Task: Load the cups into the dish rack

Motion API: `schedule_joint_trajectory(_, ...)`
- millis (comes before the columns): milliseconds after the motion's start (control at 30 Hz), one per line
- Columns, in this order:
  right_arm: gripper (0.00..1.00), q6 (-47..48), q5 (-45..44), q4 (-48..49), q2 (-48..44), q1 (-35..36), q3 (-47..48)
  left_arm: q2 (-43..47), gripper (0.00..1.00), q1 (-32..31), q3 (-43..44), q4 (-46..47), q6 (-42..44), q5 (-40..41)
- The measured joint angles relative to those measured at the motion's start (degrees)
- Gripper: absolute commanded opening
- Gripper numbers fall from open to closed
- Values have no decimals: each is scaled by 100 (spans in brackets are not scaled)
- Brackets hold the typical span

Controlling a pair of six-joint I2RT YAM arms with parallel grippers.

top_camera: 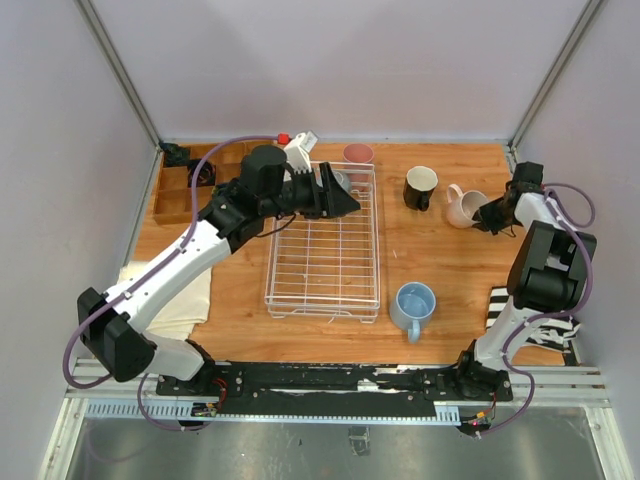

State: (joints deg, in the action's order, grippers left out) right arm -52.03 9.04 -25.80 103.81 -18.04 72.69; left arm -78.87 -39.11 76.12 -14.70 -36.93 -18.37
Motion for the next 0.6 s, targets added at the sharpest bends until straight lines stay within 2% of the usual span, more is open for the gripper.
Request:
schedule_joint_trajectory(200, 1, 304, 282, 131, 37, -114, -94, 39, 63, 170, 13, 55, -229, -323)
schedule_joint_trajectory(300, 1, 614, 516, 179, 20, -195, -140, 42, 64, 280, -81, 374, -564, -686)
schedule_joint_trajectory(467, 1, 1303, 1327, 350, -417, -302, -468, 42, 65, 422, -442, 1137, -1493, -1346)
schedule_joint_trajectory(600, 1, 1567, 2177, 883, -1211, -323, -844, 48, 65, 426, -817, 1908, -2564, -1762)
